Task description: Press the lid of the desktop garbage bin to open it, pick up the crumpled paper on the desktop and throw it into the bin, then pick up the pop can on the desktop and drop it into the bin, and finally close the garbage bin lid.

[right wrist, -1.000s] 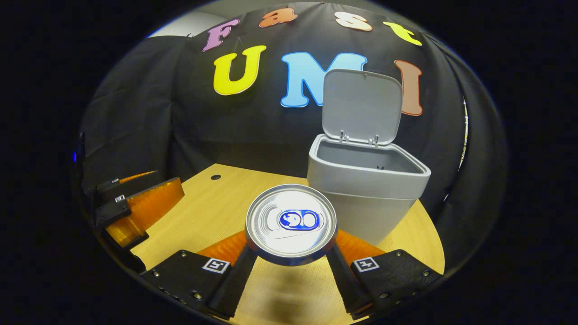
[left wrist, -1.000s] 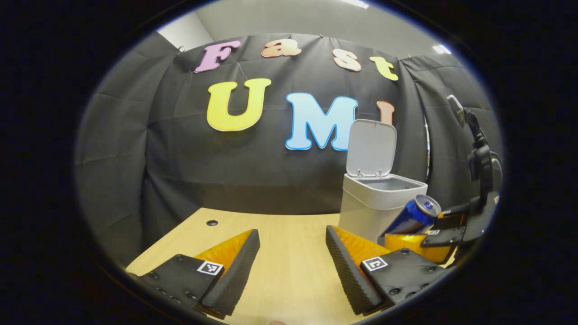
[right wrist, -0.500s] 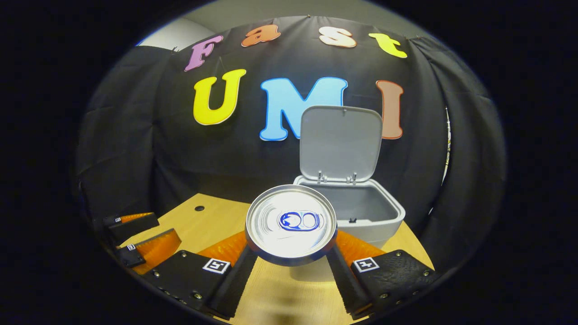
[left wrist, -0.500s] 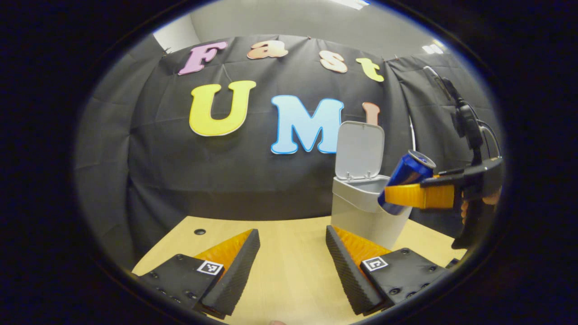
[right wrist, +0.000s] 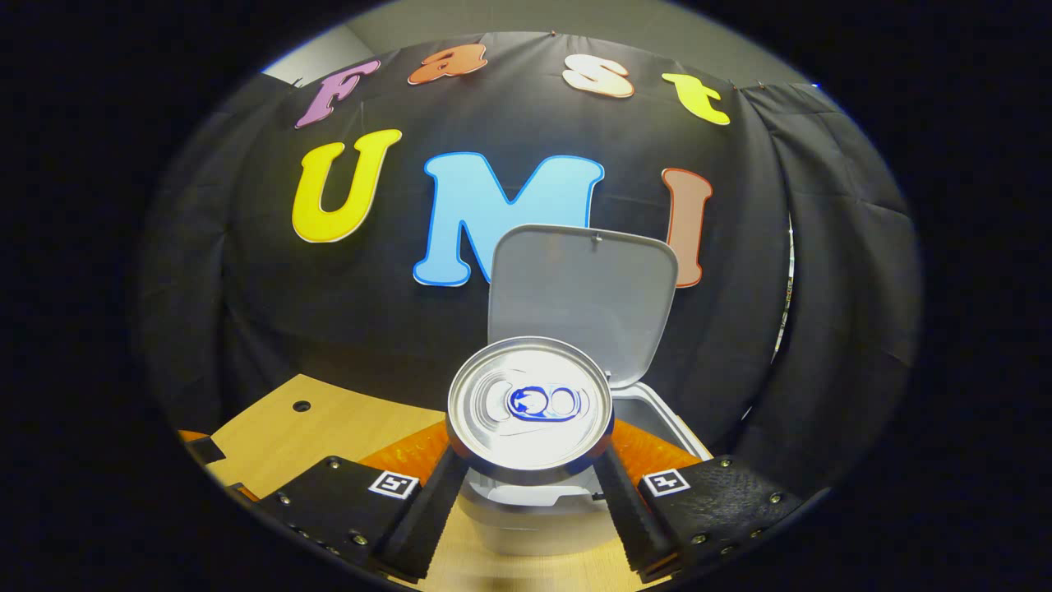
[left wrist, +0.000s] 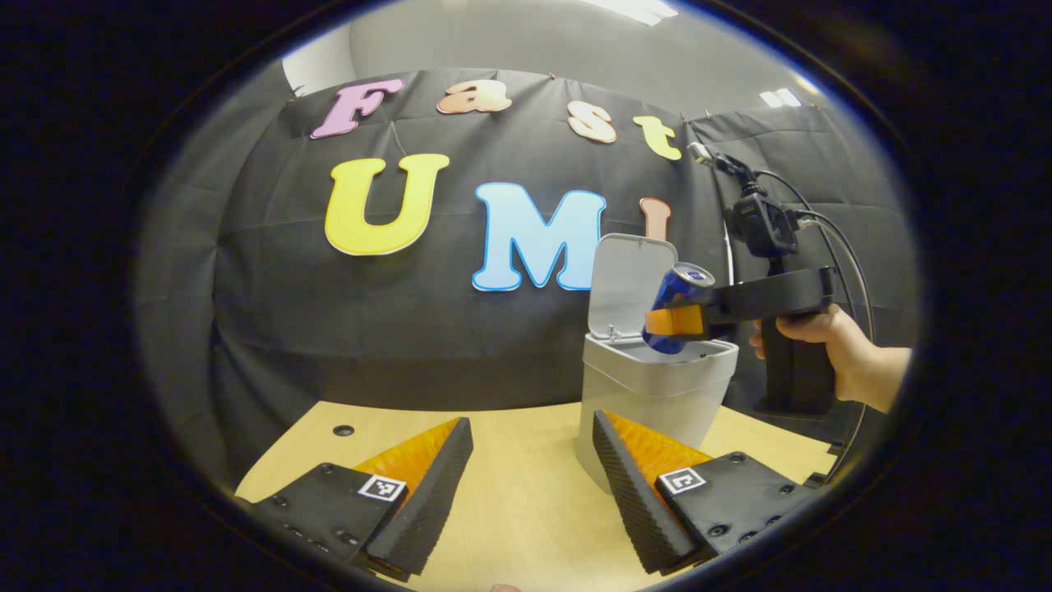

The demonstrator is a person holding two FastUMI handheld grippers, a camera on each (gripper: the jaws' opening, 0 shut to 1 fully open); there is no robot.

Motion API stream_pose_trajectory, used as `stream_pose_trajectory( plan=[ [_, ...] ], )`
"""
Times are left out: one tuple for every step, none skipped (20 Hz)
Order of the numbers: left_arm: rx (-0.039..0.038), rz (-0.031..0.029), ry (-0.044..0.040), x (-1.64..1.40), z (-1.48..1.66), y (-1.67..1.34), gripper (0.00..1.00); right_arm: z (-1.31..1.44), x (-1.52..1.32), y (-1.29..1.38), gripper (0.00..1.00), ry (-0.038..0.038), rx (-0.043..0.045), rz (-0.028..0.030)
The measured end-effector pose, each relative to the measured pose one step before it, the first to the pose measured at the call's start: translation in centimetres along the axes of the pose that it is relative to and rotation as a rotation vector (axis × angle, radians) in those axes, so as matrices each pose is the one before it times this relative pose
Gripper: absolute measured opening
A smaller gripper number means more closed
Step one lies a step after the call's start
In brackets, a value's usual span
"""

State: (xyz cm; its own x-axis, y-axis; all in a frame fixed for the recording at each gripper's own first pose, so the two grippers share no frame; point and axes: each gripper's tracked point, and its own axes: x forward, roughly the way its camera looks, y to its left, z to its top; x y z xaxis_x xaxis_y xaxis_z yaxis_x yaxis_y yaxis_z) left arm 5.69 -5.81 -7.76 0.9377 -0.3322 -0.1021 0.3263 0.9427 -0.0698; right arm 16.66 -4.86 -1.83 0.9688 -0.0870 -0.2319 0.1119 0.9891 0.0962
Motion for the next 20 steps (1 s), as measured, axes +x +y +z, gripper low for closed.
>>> stream_pose_trajectory(
  plan=[
    [0.00069, 0.01525, -0.00384, -0.008, 0.058, 0.095, 0.96, -0.196, 0.338, -0.151, 0.84, 0.00399, -0.00809, -0.00098],
    [0.00127, 0.01939, -0.00405, -0.078, 0.066, 0.24, 0.96, -0.142, 0.324, -0.215, 0.84, 0.00217, -0.01078, -0.00104],
    [-0.00184, 0.02003, -0.00352, -0.063, 0.159, 0.122, 0.96, -0.064, 0.312, -0.178, 0.84, -0.00488, -0.00934, 0.00129],
    [-0.00411, 0.01764, 0.00009, -0.075, -0.073, 0.01, 0.96, -0.066, 0.283, -0.128, 0.84, 0.00052, -0.00672, 0.00847],
    [-0.00434, 0.01421, 0.0025, -0.116, 0.051, -0.304, 0.92, -0.155, 0.146, -0.105, 0.84, 0.00204, -0.00133, 0.00932],
    [-0.00292, 0.01308, 0.00127, -0.33, 0.058, -0.182, 0.92, -0.155, 0.166, -0.114, 0.84, 0.00439, 0.00395, 0.00723],
    [-0.00054, 0.01596, -0.00346, -0.274, 0.05, -0.077, 1.0, -0.238, 0.199, -0.142, 0.84, 0.00624, 0.00661, 0.0065],
    [0.00102, 0.01217, -0.00124, -0.363, 0.095, -0.152, 0.98, -0.138, 0.164, -0.11, 0.84, 0.00688, 0.00789, 0.00716],
    [0.00005, 0.00828, -0.0001, -0.266, -0.009, -0.382, 0.97, -0.16, 0.098, -0.087, 0.84, 0.00389, 0.00731, 0.00929],
    [-0.00047, 0.00358, -0.00104, -0.254, 0.038, -0.289, 0.97, 0.022, 0.037, -0.114, 0.84, -0.00017, 0.00222, 0.00314],
    [-0.00016, 0.00422, -0.00286, -0.239, 0.093, -0.215, 0.97, -0.007, 0.191, -0.214, 0.85, -0.00354, 0.00047, -0.00354],
    [-0.0001, 0.00488, 0.00116, -0.087, -0.039, -0.179, 1.0, 0.158, 0.126, -0.147, 0.85, -0.00299, 0.00544, -0.00067],
    [-0.00165, 0.00498, -0.00051, -0.091, 0.08, -0.046, 0.97, 0.021, -0.197, 0.136, 0.85, -0.0019, 0.00847, 0.00827],
    [-0.00251, 0.00337, 0.0018, -0.037, -0.042, -0.077, 1.0, 0.099, -0.132, 0.136, 0.88, -0.00028, 0.00392, 0.00925],
    [-0.00128, 0.00439, 0.00232, -0.144, -0.151, 0.071, 0.97, -0.053, 0.005, -0.081, 0.92, -0.00093, -0.003, -0.00047],
    [-0.0016, 0.00349, 0.00079, -0.039, -0.036, -0.079, 0.97, 0.024, -0.077, -0.087, 0.92, -0.0027, -0.00728, -0.00161],
    [-0.00131, 0.00336, 0.00068, 0.036, 0.003, 0.056, 0.97, 0.106, 0.025, -0.047, 0.93, -0.00389, -0.00712, -0.00192],
    [-0.0007, 0.00018, -0.00088, -0.081, -0.062, -0.069, 0.97, 0.25, -0.082, -0.172, 0.93, -0.00425, -0.00506, -0.00389],
    [0.00043, 0.00059, 0.00186, -0.069, -0.024, -0.082, 0.97, 0.177, -0.151, -0.14, 0.93, -0.00392, -0.00325, -0.00222],
    [-0.00091, -0.0041, 0.00334, 0.017, -0.118, -0.11, 0.97, 0.398, -0.082, -0.107, 0.93, -0.0057, -0.00107, -0.00317]
  ],
)
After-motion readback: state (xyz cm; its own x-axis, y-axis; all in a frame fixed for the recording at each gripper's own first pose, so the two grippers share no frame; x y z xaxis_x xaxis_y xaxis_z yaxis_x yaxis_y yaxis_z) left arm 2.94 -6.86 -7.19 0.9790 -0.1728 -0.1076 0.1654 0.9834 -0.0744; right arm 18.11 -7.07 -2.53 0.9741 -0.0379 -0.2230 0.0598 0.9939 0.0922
